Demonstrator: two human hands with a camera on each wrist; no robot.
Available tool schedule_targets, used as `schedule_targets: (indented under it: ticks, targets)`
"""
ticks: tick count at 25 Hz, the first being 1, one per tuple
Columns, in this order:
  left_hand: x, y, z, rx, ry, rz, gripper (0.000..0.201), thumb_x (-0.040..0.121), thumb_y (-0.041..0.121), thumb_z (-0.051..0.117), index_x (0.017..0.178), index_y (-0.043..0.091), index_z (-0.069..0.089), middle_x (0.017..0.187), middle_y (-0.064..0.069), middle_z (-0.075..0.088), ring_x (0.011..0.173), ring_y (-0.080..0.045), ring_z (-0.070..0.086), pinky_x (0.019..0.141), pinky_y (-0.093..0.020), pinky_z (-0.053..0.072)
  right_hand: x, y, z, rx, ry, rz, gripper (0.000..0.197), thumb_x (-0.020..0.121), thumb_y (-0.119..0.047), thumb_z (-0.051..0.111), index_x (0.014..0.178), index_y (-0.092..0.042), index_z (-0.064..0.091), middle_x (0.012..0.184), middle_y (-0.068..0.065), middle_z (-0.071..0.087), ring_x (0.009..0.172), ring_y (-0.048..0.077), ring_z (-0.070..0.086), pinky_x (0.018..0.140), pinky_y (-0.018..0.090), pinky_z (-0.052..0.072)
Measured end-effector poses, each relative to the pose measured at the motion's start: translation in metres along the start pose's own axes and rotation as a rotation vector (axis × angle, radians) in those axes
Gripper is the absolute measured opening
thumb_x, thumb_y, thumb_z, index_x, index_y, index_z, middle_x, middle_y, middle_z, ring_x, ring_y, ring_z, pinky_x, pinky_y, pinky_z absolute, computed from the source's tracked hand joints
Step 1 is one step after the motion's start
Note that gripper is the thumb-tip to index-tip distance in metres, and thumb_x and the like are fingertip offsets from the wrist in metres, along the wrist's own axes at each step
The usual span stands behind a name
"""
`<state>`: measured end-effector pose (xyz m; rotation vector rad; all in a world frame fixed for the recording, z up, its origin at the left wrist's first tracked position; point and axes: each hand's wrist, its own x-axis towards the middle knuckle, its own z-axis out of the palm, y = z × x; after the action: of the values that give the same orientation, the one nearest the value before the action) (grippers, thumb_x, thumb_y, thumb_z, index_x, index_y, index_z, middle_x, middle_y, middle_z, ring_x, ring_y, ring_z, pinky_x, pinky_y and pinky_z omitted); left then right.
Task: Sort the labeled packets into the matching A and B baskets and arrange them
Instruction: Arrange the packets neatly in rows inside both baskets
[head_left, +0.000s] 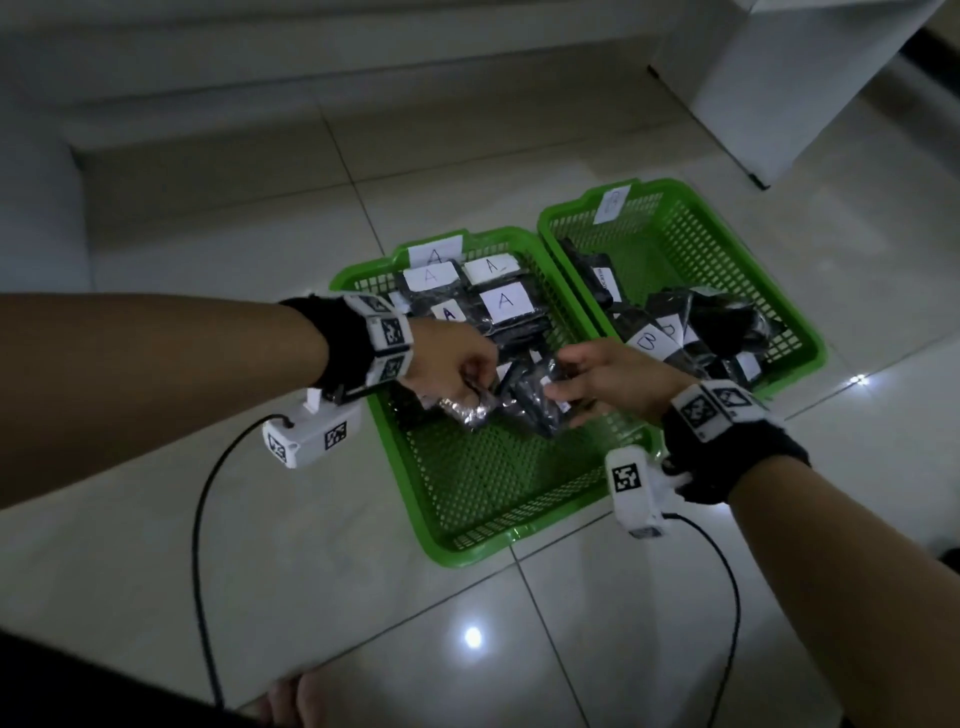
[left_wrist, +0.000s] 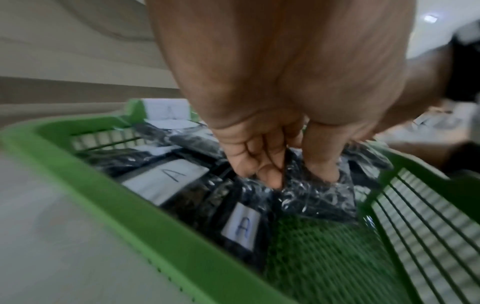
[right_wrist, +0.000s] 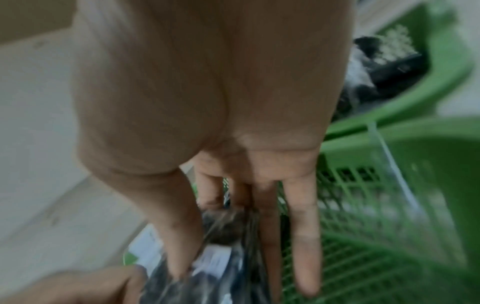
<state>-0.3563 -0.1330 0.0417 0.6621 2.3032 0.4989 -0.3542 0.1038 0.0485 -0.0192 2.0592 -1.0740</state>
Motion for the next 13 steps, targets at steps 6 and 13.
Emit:
schedule_targets:
  ticks: [6,13]
  targets:
    - [-0.030,-0.052,-0.052,-0.249,0.374,-0.145,0.026,0.091,0.014,0.067,0.117,0.016,0.067,0.101,-0.004,0.068,0.082,-0.018,0.062,0.079,-0.035,0.056,0.016,-0.013,0.011,0.439,0.046,0.016,0.053,0.095,-0.014,0.062,0.141,0.002,0.044,0.129,0.018,0.058,0.100,0.031,0.060,0.061,0.040,0.054]
    - [-0.057,-0.084,-0.059,-0.230,0.627,-0.213,0.024,0.065,0.038,0.070,0.080,0.024,0.059,0.092,0.001,0.070,0.087,-0.020,0.066,0.074,-0.036,0.055,0.024,-0.056,0.035,0.504,0.125,-0.083,0.015,0.099,-0.012,0.049,0.091,-0.005,0.060,0.077,0.005,0.067,0.075,0.026,0.061,0.072,0.047,0.054]
